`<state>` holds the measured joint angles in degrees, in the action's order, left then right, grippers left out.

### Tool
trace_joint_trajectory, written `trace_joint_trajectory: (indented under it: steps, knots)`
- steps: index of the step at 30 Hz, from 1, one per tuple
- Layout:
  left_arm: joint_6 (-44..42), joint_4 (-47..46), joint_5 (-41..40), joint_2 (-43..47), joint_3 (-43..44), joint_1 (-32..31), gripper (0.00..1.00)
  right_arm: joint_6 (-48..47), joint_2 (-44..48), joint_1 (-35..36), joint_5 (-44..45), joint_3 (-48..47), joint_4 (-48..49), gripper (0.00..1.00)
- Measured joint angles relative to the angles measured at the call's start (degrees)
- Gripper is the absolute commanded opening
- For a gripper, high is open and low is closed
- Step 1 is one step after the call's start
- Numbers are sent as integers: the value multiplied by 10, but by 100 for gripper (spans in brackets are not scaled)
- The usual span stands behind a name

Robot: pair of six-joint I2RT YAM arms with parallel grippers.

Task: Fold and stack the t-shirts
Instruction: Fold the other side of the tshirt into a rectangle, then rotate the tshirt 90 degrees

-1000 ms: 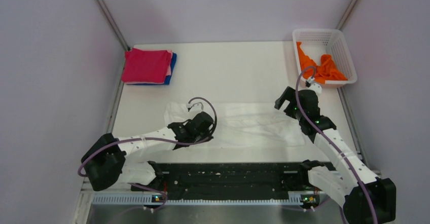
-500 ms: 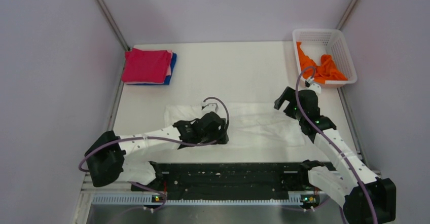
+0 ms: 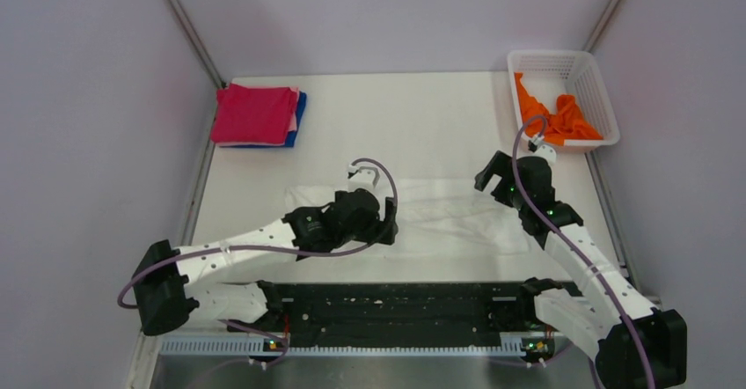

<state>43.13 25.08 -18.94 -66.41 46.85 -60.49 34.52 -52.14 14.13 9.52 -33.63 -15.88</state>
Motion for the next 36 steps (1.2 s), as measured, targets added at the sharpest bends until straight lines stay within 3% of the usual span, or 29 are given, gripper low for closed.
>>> trace_joint_trajectory:
  steps: [14, 21, 26, 29, 31, 36]
  knots:
    - [-64, -24, 215, -221, 79, 1, 99, 0, 10, 0, -4, 0, 0, 99]
    - [-77, -3, 231, -209, 90, 1, 99, -1, 19, 0, -6, 0, 0, 99]
    - [-71, 6, 174, -93, 73, 6, 99, -5, 23, 0, -34, 0, 4, 99]
    - [-49, -10, 160, -1, 44, 66, 99, -5, 23, 0, -51, 1, 8, 99]
    - [-23, -48, 166, 29, 10, 151, 99, -5, 21, 1, -66, 7, 22, 99]
    - [16, -87, 185, -57, -38, 281, 99, -5, -39, 34, -103, 14, 65, 99]
